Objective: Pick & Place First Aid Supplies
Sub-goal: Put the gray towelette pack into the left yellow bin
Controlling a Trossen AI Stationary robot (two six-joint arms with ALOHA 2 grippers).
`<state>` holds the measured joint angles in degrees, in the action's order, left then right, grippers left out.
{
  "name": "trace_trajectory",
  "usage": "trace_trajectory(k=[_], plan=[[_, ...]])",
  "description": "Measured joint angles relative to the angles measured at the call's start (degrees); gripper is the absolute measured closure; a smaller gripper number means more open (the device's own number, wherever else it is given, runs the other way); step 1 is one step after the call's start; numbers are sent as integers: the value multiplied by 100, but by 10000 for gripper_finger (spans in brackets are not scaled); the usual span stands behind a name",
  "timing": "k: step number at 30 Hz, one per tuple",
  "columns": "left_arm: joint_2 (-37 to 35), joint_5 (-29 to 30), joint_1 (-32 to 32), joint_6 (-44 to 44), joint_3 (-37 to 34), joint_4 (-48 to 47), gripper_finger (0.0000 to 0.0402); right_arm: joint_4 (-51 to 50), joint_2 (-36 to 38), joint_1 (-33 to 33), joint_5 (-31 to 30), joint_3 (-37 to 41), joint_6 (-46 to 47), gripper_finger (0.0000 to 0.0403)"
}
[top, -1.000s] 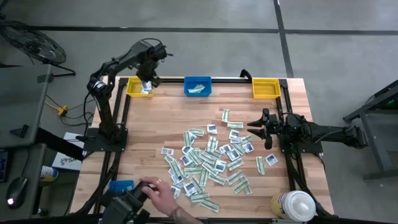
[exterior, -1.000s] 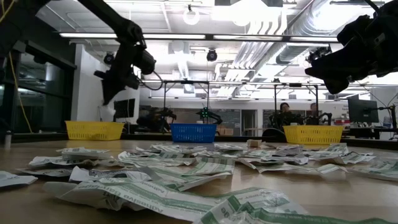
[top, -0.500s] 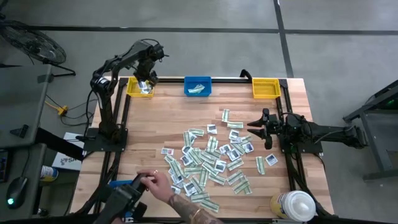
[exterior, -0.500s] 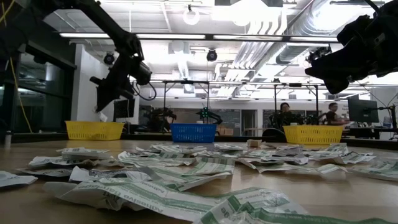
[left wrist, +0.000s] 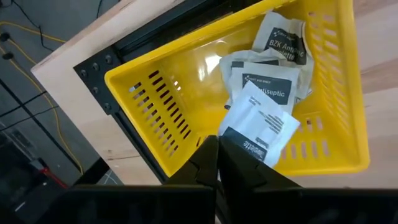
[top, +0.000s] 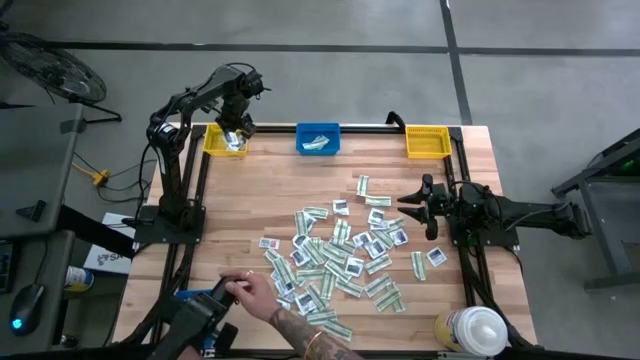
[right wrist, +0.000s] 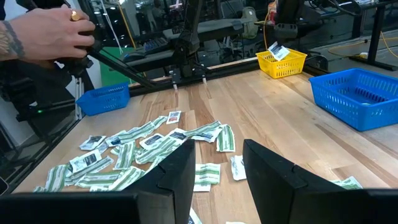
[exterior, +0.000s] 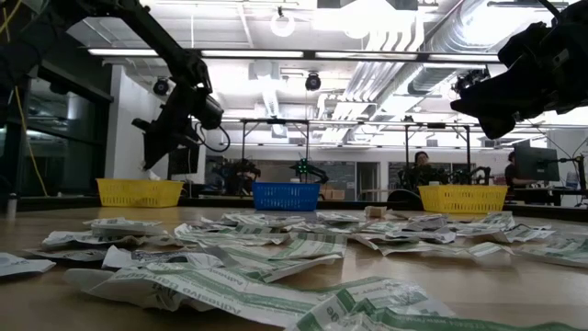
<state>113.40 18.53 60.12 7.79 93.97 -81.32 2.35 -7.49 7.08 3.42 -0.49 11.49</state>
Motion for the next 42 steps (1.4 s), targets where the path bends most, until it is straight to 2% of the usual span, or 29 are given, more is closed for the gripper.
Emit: trace_trajectory(k=[8, 12, 23, 36, 42], plan=[[0, 25, -13, -31, 0, 14, 305, 0, 0, 0, 2, 1, 0, 274], [-35, 135, -96, -132, 0, 40, 280, 2, 0, 0, 0, 0, 0, 274], [-649, 113, -572, -465, 11, 304, 275, 1, 0, 0, 1, 0, 0, 274], [-909, -350, -1484, -720, 9, 526, 275, 0, 0, 0, 2, 0, 0, 274], [-909, -763, -2087, -756, 9, 721, 275, 2, -1, 0, 2, 1, 0, 274]])
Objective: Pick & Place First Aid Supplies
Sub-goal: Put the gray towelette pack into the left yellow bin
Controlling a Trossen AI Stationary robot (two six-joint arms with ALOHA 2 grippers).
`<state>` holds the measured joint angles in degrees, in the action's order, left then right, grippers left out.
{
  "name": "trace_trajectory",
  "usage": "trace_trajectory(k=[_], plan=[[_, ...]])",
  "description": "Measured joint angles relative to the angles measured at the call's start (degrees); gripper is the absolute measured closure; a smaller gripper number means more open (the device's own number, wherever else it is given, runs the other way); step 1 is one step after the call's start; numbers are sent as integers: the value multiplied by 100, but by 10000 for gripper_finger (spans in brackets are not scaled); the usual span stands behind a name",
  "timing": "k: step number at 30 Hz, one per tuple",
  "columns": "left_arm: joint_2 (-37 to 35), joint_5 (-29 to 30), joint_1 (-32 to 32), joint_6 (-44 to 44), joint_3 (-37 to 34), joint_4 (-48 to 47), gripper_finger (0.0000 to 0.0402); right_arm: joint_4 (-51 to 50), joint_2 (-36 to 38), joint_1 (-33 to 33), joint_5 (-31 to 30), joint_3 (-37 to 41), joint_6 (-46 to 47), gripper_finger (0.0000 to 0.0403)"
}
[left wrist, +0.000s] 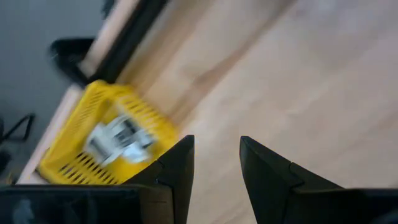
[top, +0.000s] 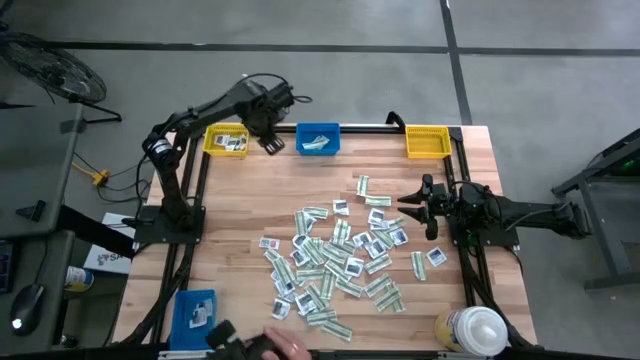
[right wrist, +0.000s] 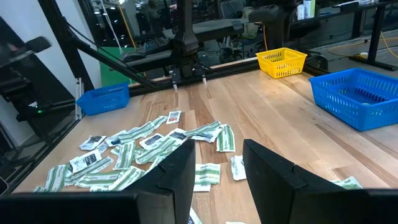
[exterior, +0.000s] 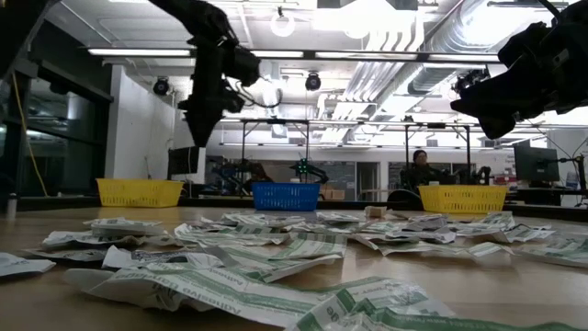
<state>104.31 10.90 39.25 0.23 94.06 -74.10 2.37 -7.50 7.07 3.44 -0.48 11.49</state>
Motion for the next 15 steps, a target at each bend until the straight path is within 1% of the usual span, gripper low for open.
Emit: trace_trajectory(k=[4, 9, 15], plan=[[0, -273, -460, 0, 0, 186, 275, -2, 0, 0, -1, 0, 0, 274], [0, -328, -1116, -58, 0, 655, 275, -1, 1, 1, -1, -1, 0, 274], [317, -844, -1803, -138, 0, 1231, 275, -1, 1, 2, -1, 1, 0, 274]])
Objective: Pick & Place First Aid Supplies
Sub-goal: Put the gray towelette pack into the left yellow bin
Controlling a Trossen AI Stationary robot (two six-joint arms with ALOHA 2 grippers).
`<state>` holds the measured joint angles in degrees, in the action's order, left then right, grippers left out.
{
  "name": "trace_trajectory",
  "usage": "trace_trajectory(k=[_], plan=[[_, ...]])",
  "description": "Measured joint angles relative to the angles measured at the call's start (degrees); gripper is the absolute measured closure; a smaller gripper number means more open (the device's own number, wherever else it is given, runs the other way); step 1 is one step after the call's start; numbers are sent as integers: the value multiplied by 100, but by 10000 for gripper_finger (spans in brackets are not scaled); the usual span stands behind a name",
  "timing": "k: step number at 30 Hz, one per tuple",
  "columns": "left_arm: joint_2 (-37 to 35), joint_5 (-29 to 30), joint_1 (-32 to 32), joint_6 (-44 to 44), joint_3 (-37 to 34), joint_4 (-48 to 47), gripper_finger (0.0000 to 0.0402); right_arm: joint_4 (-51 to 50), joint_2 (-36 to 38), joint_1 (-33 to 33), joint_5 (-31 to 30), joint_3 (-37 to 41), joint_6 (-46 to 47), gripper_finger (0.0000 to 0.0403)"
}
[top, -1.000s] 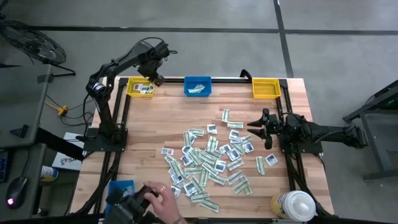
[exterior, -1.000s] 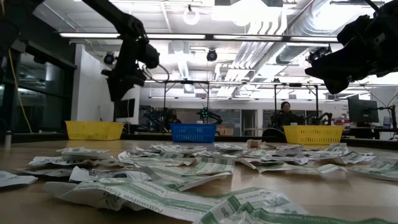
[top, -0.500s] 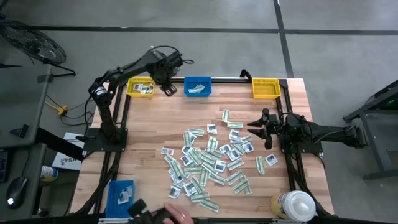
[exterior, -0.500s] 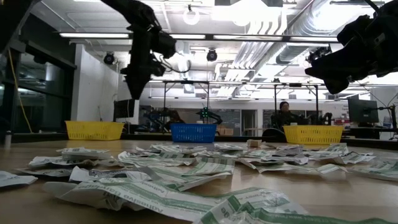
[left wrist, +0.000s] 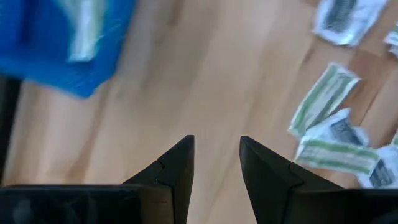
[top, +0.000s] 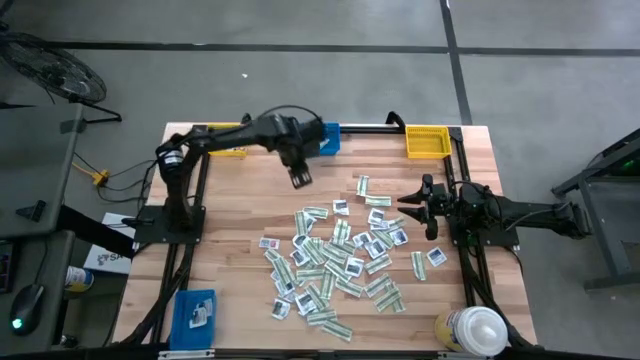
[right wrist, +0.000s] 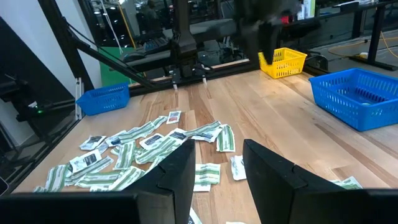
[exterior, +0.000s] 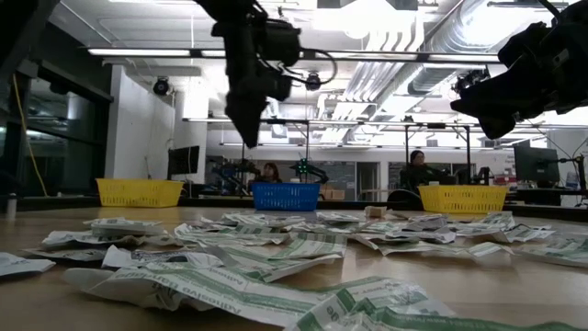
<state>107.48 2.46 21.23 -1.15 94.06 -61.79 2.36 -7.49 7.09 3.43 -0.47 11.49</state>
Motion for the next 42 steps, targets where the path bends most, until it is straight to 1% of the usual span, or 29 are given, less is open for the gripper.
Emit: trace_trajectory(k=[8, 12, 19, 21, 27, 33, 39, 42], plan=[[538, -109, -452, 39, -7, 471, 275, 1, 0, -1, -1, -2, 0, 274], [784, -341, -586, 199, -7, 730, 275, -1, 0, -1, 1, -1, 0, 274], [1104, -467, -773, 547, -9, 1191, 275, -1, 0, -2, -1, 0, 0, 274], [1209, -489, -790, 651, -9, 1337, 275, -1, 0, 0, 0, -1, 0, 274], [1463, -808, -827, 902, 151, 1498, 275, 1, 0, -2, 1, -2, 0, 274], [1667, -864, -815, 1270, 398, 1606, 275, 0, 0, -1, 0, -1, 0, 274], [1818, -1402, -810, 1744, 424, 1880, 275, -1, 0, -2, 1, -2, 0, 274], [1818, -1240, -812, 1795, 424, 1883, 275, -1, 0, 0, 1, 0, 0, 274]])
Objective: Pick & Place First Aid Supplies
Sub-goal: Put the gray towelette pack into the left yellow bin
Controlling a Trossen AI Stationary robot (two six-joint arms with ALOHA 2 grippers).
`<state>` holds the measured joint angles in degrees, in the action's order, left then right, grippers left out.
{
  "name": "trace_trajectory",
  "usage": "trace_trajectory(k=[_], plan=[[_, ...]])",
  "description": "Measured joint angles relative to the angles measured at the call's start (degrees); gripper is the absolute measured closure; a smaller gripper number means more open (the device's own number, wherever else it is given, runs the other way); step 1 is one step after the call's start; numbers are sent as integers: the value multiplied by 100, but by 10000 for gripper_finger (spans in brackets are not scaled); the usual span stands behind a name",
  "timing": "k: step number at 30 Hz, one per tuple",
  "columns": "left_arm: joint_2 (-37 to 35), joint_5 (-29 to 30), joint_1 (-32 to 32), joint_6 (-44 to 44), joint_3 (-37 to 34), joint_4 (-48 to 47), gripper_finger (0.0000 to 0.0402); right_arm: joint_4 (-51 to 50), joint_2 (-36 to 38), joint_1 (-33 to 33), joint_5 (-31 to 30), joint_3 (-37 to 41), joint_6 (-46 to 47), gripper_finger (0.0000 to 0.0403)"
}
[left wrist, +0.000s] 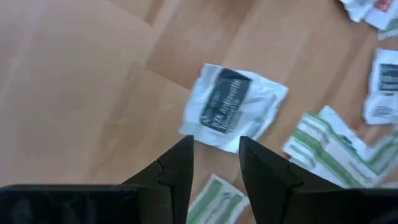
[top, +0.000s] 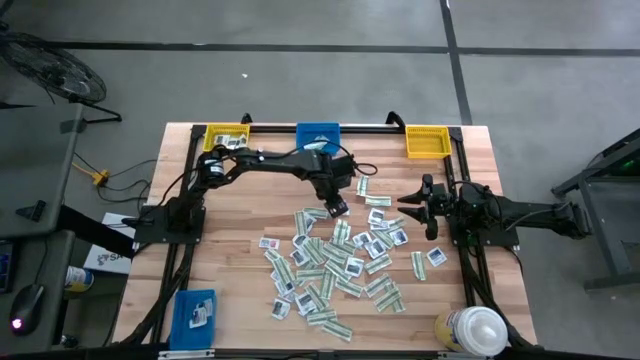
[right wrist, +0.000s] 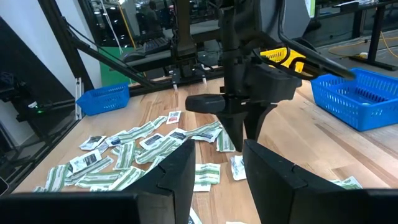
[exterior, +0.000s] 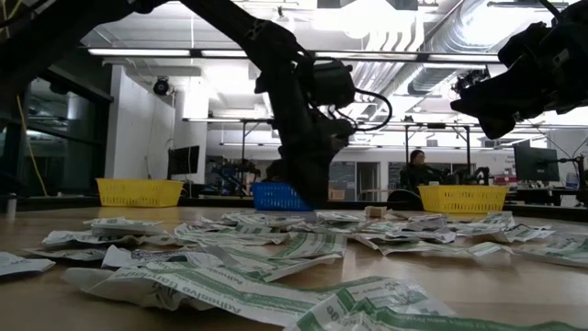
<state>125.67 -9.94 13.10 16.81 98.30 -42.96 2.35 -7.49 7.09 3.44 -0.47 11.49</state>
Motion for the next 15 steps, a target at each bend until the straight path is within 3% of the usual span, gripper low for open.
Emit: trace_trajectory(k=[15], plan=[[0, -25, 116, 27, 0, 14, 275, 0, 0, -2, -2, -2, 0, 274]])
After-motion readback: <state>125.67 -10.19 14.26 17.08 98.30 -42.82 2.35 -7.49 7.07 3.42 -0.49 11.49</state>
